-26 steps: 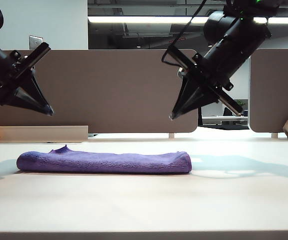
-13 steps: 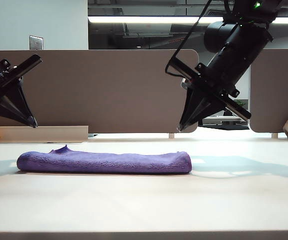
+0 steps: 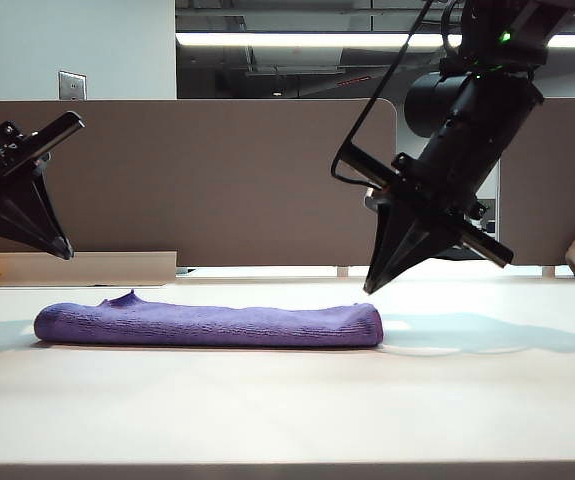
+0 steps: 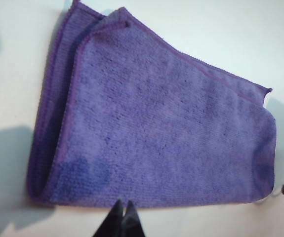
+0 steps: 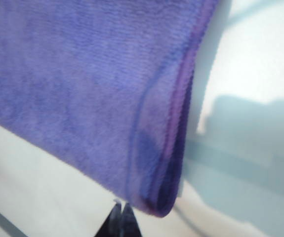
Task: Fold the bottom of the cloth upward, then fold it vertically to form a square shape.
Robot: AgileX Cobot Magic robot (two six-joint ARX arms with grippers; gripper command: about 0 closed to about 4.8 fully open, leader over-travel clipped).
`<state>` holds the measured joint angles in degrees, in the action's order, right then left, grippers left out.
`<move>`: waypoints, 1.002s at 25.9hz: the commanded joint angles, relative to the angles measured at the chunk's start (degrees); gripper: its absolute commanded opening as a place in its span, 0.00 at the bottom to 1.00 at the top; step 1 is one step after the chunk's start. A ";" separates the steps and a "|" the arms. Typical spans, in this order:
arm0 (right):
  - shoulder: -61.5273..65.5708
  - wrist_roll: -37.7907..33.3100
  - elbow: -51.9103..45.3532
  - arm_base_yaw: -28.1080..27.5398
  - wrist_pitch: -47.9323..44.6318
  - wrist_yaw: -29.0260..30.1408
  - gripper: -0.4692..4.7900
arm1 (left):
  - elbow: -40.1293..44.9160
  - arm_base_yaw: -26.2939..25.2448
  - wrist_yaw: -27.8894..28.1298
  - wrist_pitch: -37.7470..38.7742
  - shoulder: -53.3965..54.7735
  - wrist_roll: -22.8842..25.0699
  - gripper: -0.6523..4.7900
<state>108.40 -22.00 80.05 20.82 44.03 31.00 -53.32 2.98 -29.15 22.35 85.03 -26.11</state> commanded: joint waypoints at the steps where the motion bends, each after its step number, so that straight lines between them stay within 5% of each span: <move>1: 0.94 -0.20 0.22 0.39 -0.11 0.00 0.07 | -0.13 -0.07 -0.20 0.13 -0.15 0.96 0.12; 26: 4.46 4.28 0.17 2.95 5.25 -1.22 0.07 | -0.13 -0.07 -0.22 3.74 -0.15 6.21 0.18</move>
<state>112.68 -19.31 80.23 23.49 47.97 30.52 -53.32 3.01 -29.17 26.22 85.03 -20.34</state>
